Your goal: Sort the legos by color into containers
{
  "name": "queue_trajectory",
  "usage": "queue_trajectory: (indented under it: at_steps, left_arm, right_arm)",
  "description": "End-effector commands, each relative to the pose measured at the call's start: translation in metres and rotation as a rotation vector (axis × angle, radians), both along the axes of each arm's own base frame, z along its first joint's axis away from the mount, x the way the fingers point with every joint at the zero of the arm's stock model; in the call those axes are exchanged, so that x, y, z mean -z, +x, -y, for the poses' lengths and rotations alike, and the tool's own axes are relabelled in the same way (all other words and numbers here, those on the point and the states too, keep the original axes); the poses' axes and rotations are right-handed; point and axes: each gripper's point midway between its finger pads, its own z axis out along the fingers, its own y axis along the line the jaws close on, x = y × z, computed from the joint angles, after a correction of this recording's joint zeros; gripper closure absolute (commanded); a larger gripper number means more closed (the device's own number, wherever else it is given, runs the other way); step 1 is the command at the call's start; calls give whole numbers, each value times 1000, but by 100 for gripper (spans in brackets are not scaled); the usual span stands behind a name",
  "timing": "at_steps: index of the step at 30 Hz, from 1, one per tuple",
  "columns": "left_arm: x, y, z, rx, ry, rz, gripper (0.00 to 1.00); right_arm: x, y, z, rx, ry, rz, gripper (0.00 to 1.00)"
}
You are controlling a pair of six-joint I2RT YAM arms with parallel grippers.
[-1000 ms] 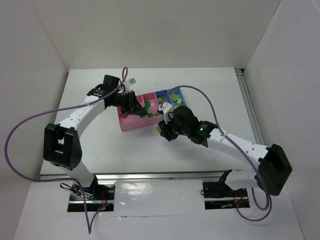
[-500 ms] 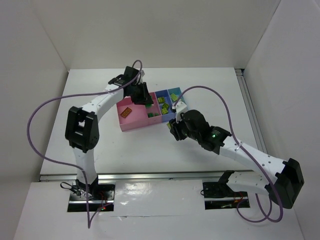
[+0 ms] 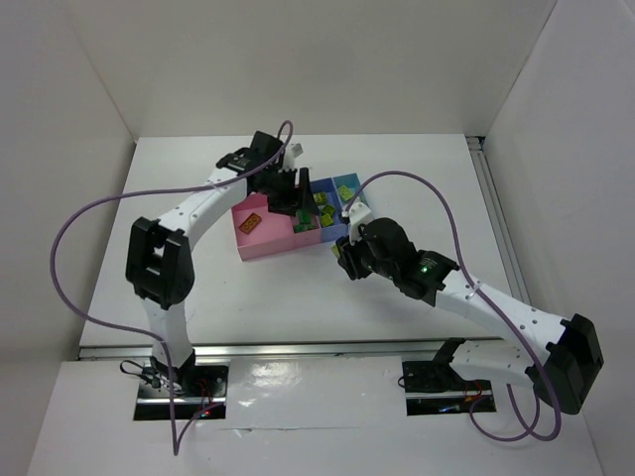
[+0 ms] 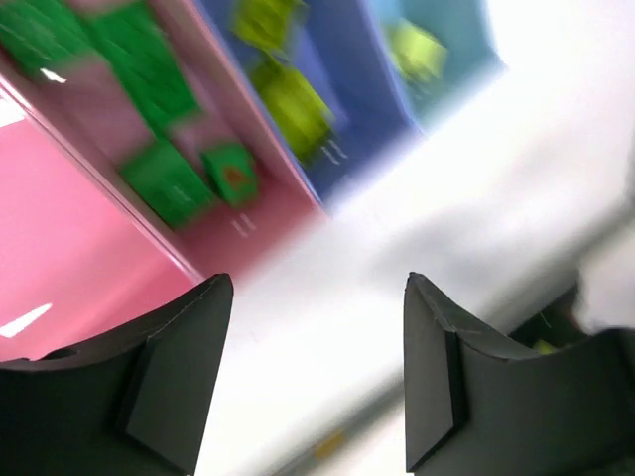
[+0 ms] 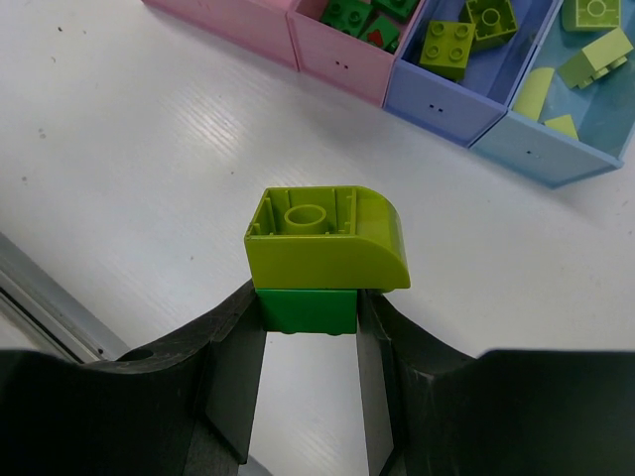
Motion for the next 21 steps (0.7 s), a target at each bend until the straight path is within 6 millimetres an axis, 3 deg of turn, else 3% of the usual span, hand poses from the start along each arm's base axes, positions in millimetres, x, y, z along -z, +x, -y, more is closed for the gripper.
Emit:
queue_trajectory:
  at_steps: [1,2,3,4,7,10,15,21]
  left_arm:
    - [-41,-40,7,193,-227,9,25]
    - [-53,-41,6,213,-280,49,16]
    - [-44,-54,8,244,-318,14,12]
    - [-54,-67,12,306,-412,-5,8]
    - [-65,-90,22,430,-581,-35,3]
    - [-65,-105,33,467,-667,-71,3]
    - [-69,-115,54,514,-691,-69,3]
    - [-70,-117,67,527,-688,-69,7]
  right_arm:
    - [-16,3,0,-6,44,45,93]
    - [-16,2,-2,-14,48,41,93]
    - [-19,1,-1,-15,54,48,93]
    - [-19,1,-1,-15,54,48,93]
    - [-22,1,0,-15,62,55,93]
    - [-20,0,1,-15,55,49,93]
    - [-27,-3,-4,-38,72,45,93]
    - [-25,-2,-7,-47,69,35,93]
